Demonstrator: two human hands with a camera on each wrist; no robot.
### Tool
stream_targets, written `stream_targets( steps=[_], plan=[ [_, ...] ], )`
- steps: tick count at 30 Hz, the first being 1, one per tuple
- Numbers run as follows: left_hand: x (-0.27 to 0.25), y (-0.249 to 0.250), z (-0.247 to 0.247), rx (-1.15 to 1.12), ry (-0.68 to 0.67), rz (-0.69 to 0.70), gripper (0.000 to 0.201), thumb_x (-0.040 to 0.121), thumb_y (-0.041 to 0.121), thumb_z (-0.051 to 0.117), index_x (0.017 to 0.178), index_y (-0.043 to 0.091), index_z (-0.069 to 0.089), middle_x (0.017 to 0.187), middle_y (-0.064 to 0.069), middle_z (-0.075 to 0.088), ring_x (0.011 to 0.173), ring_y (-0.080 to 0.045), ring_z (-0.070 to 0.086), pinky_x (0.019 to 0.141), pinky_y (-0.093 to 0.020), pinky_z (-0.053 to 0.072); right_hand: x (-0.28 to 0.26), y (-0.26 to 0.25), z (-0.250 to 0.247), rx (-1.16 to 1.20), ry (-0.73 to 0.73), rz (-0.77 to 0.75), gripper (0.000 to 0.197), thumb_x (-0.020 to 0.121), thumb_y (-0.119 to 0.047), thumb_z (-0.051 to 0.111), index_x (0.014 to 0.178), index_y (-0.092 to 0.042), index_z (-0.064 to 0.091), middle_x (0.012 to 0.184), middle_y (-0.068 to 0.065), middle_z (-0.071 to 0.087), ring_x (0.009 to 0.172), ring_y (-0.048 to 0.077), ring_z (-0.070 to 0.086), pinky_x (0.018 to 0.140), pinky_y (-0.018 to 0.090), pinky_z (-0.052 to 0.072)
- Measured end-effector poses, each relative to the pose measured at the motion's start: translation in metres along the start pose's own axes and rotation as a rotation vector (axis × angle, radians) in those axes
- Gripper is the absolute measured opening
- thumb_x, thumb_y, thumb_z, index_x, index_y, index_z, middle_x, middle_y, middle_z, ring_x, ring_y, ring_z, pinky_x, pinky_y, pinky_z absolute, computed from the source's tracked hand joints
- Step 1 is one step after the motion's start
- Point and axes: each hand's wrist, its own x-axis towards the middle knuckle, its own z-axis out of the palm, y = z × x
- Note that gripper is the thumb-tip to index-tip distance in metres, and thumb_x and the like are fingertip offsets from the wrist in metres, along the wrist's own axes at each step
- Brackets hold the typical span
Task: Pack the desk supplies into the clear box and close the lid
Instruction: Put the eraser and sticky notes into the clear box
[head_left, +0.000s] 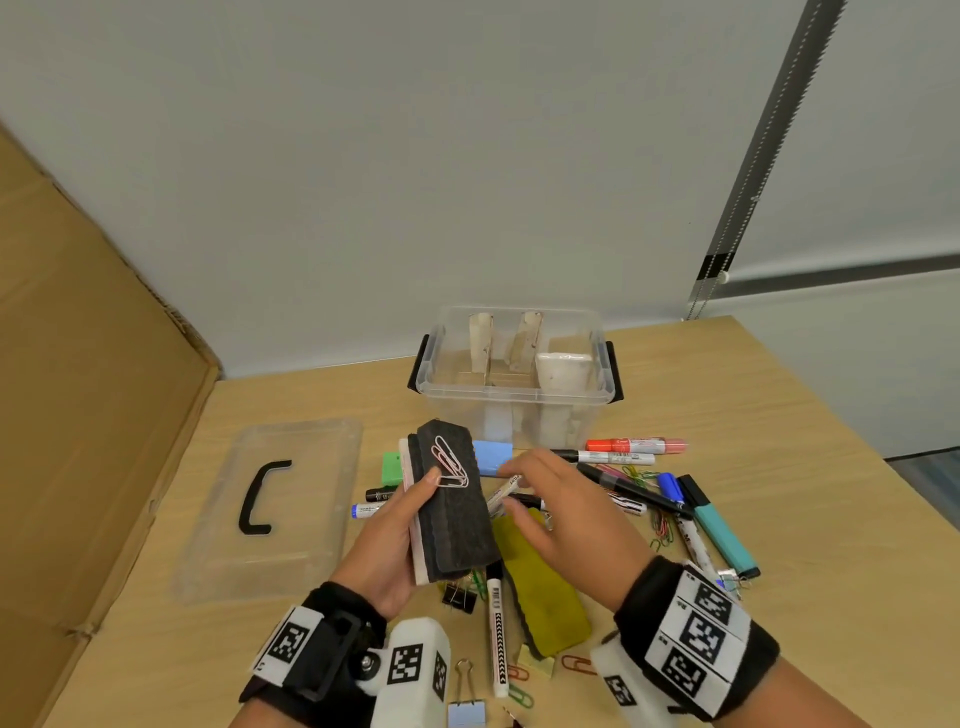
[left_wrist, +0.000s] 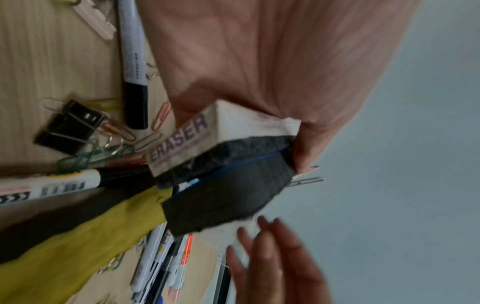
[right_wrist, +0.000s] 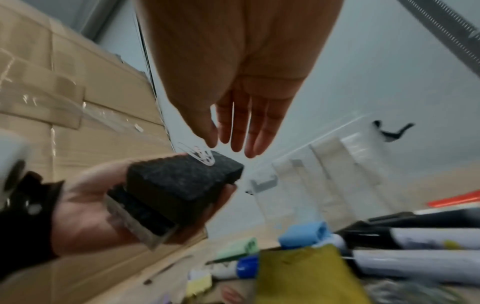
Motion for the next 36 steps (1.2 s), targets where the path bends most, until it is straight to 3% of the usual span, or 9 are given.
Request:
stream_targets(
  steps=[7,11,17,19,21,24,30,33,36],
  plan=[
    [-0.004,-0.002,0.015,-0.021,-0.045,-0.002,0.050,0.086,0.034,0.052,0.132,0.015,0.052,0.125,-0.021,0.061,0.113,-0.034,0.059,0.071,-0.040,0.059,0.020,-0.022,0.006,0.196,0.040,-0.030,0.031,0.093,-0.028,0.054,0.124,-0.026,0.048,0.108,-0.013,0.046,0.092,0.000,0.049,0.083,0.016,0.047],
    [-0.004,-0.003,0.012,0.015,-0.044,0.015,0.050,0.087,0.032,0.052,0.134,0.015,0.050,0.125,-0.018,0.063,0.117,-0.033,0.059,0.086,-0.044,0.056,0.024,-0.019,0.006,0.278,-0.007,0.025,0.021,0.091,-0.021,0.057,0.111,-0.025,0.052,0.092,-0.012,0.050,0.079,0.008,0.053,0.071,0.017,0.049],
    [-0.005,0.001,0.006,0.046,-0.028,0.039,0.054,0.081,0.036,0.055,0.132,0.016,0.051,0.123,-0.016,0.064,0.116,-0.032,0.060,0.087,-0.045,0.054,0.011,0.008,0.009,0.154,-0.104,0.157,0.008,0.088,-0.018,0.053,0.096,-0.020,0.050,0.076,-0.009,0.048,0.065,0.007,0.044,0.066,0.029,0.045],
    [-0.007,0.003,-0.001,0.033,-0.006,0.048,0.056,0.080,0.036,0.056,0.132,0.015,0.051,0.123,-0.017,0.064,0.116,-0.033,0.060,0.089,-0.046,0.052,0.002,0.022,0.008,0.041,-0.141,0.227,0.008,0.091,-0.017,0.049,0.098,-0.018,0.051,0.084,-0.004,0.052,0.072,0.012,0.050,0.071,0.032,0.047],
    [-0.008,0.002,-0.007,0.016,0.007,0.046,0.057,0.080,0.036,0.056,0.133,0.016,0.050,0.123,-0.017,0.064,0.115,-0.033,0.061,0.090,-0.047,0.051,-0.007,0.033,0.004,-0.146,-0.246,0.321,0.018,0.094,-0.018,0.046,0.111,-0.018,0.051,0.107,0.002,0.057,0.095,0.017,0.056,0.082,0.031,0.049],
    [-0.009,0.000,-0.013,0.016,0.019,0.035,0.056,0.082,0.037,0.055,0.133,0.017,0.049,0.122,-0.016,0.065,0.113,-0.032,0.062,0.086,-0.045,0.054,-0.016,0.040,0.003,-0.313,-0.307,0.346,0.033,0.095,-0.021,0.043,0.127,-0.021,0.047,0.129,0.000,0.049,0.120,0.019,0.046,0.094,0.031,0.045],
    [-0.008,-0.008,-0.002,0.063,0.005,0.004,0.056,0.081,0.037,0.056,0.132,0.014,0.051,0.122,-0.017,0.065,0.115,-0.032,0.061,0.091,-0.046,0.052,0.004,0.001,0.002,-0.012,0.034,0.030,0.016,0.095,-0.030,0.051,0.107,-0.024,0.058,0.106,-0.011,0.053,0.097,0.005,0.050,0.081,0.018,0.042],
    [-0.008,-0.009,0.007,0.074,-0.011,-0.004,0.051,0.083,0.035,0.055,0.130,0.014,0.053,0.119,-0.016,0.067,0.113,-0.033,0.062,0.086,-0.044,0.056,0.019,-0.017,0.008,0.148,0.015,0.025,0.017,0.093,-0.029,0.054,0.108,-0.022,0.056,0.103,-0.009,0.053,0.088,0.003,0.051,0.076,0.016,0.046],
    [-0.009,-0.006,0.007,0.087,-0.018,-0.011,0.047,0.086,0.034,0.053,0.130,0.016,0.054,0.119,-0.015,0.067,0.112,-0.033,0.062,0.081,-0.042,0.058,0.028,-0.022,0.008,0.307,-0.063,0.107,0.014,0.092,-0.023,0.056,0.105,-0.019,0.056,0.092,-0.005,0.056,0.080,0.013,0.056,0.069,0.020,0.048]
  ],
)
